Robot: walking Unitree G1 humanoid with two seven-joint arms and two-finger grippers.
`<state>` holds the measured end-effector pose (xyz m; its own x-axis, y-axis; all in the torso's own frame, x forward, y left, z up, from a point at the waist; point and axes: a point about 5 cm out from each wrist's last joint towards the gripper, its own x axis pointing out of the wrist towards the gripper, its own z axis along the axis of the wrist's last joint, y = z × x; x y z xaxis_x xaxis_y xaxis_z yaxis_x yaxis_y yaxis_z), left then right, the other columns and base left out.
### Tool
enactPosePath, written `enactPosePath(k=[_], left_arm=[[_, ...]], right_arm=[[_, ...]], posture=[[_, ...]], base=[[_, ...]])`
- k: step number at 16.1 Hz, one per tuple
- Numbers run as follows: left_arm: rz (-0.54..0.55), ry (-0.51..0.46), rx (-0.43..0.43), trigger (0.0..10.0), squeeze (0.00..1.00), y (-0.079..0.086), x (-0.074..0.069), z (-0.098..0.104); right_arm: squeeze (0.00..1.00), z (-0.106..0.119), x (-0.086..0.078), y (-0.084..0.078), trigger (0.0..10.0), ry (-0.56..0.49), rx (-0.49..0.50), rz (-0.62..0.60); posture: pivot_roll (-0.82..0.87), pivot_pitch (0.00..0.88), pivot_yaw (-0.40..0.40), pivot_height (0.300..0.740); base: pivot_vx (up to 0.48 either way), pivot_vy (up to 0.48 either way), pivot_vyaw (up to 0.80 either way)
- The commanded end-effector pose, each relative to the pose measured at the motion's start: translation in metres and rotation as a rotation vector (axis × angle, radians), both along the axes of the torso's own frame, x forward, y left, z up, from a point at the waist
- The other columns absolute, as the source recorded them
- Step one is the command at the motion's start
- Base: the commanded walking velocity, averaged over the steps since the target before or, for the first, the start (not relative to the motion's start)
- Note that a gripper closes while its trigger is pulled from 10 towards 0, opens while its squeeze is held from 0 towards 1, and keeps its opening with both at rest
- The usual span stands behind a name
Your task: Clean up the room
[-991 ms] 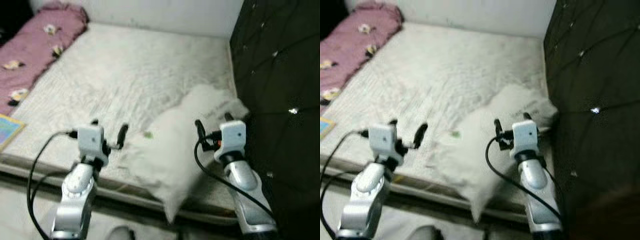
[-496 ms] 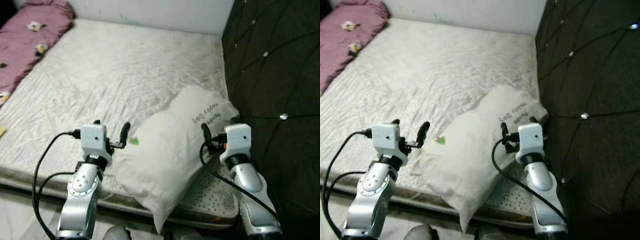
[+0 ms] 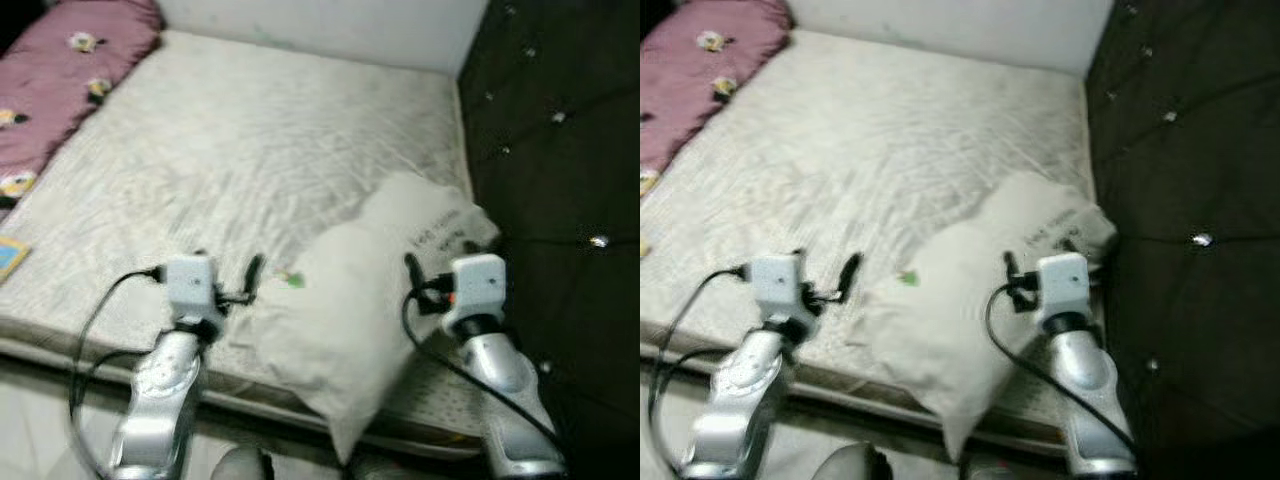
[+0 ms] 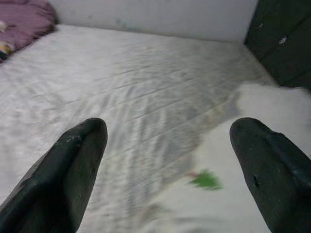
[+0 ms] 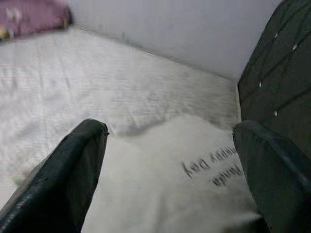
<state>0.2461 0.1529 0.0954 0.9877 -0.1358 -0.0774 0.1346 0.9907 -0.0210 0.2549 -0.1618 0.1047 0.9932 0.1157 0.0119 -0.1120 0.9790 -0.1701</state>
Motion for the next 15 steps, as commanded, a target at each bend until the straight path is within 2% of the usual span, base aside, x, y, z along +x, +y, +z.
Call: enactPosePath(k=[1, 3, 11, 15], left_arm=[[-0.023, -0.023, -0.011, 10.0, 0.0, -0.0059, 0.0013, 0.0066], [-0.023, -0.04, -0.002, 10.0, 0.0, -0.0057, 0.0014, 0.0084], [-0.008, -0.063, 0.004, 10.0, 0.0, -0.0041, 0.0052, 0.0127], [-0.001, -0.059, 0.002, 10.0, 0.0, -0.0027, 0.0054, 0.012]], right_arm=[[0.0, -0.0012, -0.0025, -0.0086, 10.0, 0.011, -0.007, -0.028], [0.0, -0.0013, -0.003, -0.0085, 10.0, 0.015, -0.005, -0.029], [0.0, -0.0004, -0.0016, -0.0089, 10.0, 0.014, 0.0, -0.034], [0.0, 0.0, -0.002, -0.0082, 10.0, 0.011, -0.002, -0.03]], posture=[[-0.05, 0.095, -0.016, 0.74], [-0.05, 0.098, -0.016, 0.74], [-0.05, 0.095, -0.015, 0.74], [-0.05, 0.095, -0.015, 0.74]], base=[[0.0, 0.48, 0.0], [0.0, 0.0, 0.0], [0.0, 0.0, -0.78], [0.0, 0.0, 0.0]])
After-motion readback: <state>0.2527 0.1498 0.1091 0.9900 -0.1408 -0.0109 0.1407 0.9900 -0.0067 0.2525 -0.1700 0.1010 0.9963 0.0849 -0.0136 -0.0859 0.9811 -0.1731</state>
